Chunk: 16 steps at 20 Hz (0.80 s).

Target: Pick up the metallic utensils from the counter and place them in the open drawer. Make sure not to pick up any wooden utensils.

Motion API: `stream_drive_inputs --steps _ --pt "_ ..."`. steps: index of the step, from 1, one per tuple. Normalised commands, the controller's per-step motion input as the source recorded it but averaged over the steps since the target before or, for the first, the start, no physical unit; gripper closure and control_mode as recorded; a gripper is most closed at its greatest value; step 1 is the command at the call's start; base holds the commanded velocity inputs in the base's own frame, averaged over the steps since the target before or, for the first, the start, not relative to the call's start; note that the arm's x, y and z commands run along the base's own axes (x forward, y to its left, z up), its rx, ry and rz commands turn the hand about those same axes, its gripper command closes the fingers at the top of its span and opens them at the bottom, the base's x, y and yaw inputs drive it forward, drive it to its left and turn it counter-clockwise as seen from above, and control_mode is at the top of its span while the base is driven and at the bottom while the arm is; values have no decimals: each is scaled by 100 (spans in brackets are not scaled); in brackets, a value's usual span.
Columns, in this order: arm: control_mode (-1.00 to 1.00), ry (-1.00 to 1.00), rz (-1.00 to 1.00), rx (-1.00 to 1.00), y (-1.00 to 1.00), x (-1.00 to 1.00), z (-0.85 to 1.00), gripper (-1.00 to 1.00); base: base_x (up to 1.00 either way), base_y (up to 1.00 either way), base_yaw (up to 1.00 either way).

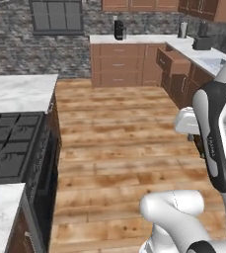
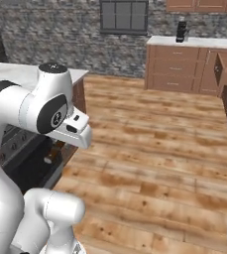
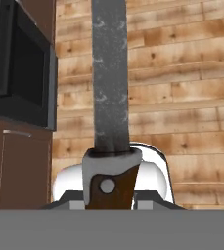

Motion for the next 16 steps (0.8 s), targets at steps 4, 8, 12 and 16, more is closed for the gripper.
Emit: stream_drive_inputs --steps 4,8,12,16 --pt "100 0 0 0 0 0 0 100 100 -52 0" --pt "100 0 0 0 0 0 0 100 100 -46 0" --pt "100 0 0 0 0 0 0 100 100 -31 0" --pt "100 0 0 0 0 0 0 100 100 -15 0"
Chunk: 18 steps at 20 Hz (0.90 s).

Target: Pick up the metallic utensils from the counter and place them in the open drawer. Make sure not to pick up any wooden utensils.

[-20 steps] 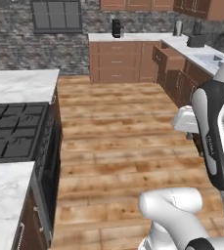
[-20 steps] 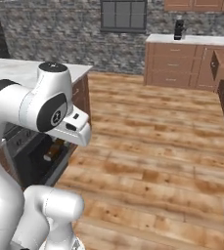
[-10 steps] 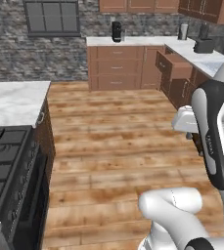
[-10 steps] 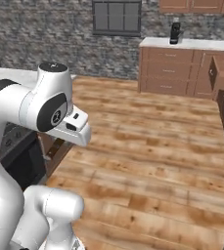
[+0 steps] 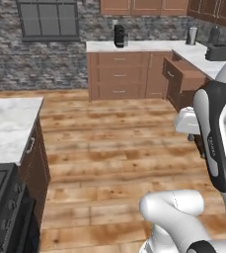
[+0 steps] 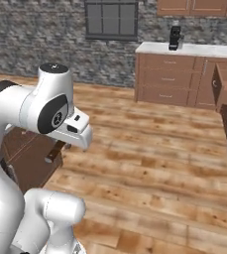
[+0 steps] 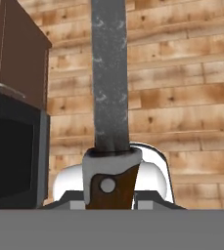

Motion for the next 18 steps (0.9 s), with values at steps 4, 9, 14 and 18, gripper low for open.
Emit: stream_drive_inputs --steps 4,9,14,18 --pt "100 0 0 0 0 0 0 100 100 -29 0" --pt "100 0 0 0 0 0 0 100 100 -59 -6" --pt "100 0 0 0 0 0 0 100 100 -59 -20" --pt "100 0 0 0 0 0 0 100 100 -43 -36"
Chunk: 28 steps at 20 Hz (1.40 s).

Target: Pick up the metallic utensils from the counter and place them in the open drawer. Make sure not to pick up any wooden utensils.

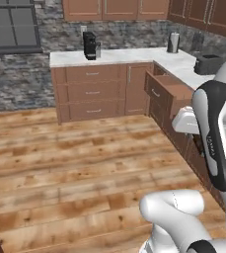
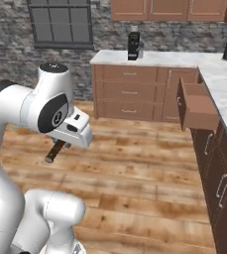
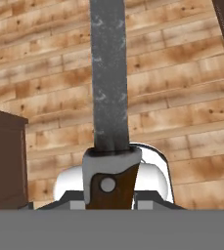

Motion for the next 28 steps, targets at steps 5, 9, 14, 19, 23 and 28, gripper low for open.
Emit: stream_drive_inputs --steps 5,9,14,19,23,28 --pt "100 0 0 0 0 0 0 100 100 -18 -29" --pt "100 0 0 0 0 0 0 100 100 -15 -9" --pt "100 0 0 0 0 0 0 100 100 -51 3" --pt "100 0 0 0 0 0 0 100 75 -74 5" --pt "100 0 0 0 0 0 0 100 81 -65 2" --pt "100 0 0 0 0 0 0 100 71 -16 0"
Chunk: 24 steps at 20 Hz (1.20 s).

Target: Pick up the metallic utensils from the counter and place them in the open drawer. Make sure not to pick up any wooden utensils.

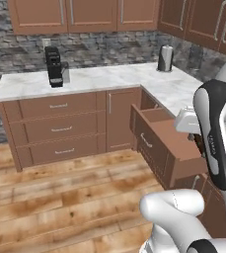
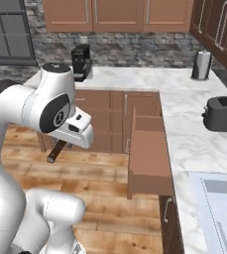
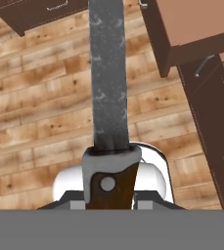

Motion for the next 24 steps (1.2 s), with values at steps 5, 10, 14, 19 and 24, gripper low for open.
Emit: stream_drive_inputs --steps 5,10,14,19,24 --pt "100 0 0 0 0 0 0 100 38 -8 0" --pt "100 0 0 0 0 0 0 100 3 -22 0" --pt "100 0 0 0 0 0 0 100 2 -64 1" --pt "100 0 0 0 0 0 0 100 3 -51 1" --pt "100 0 0 0 0 0 0 100 0 0 1"
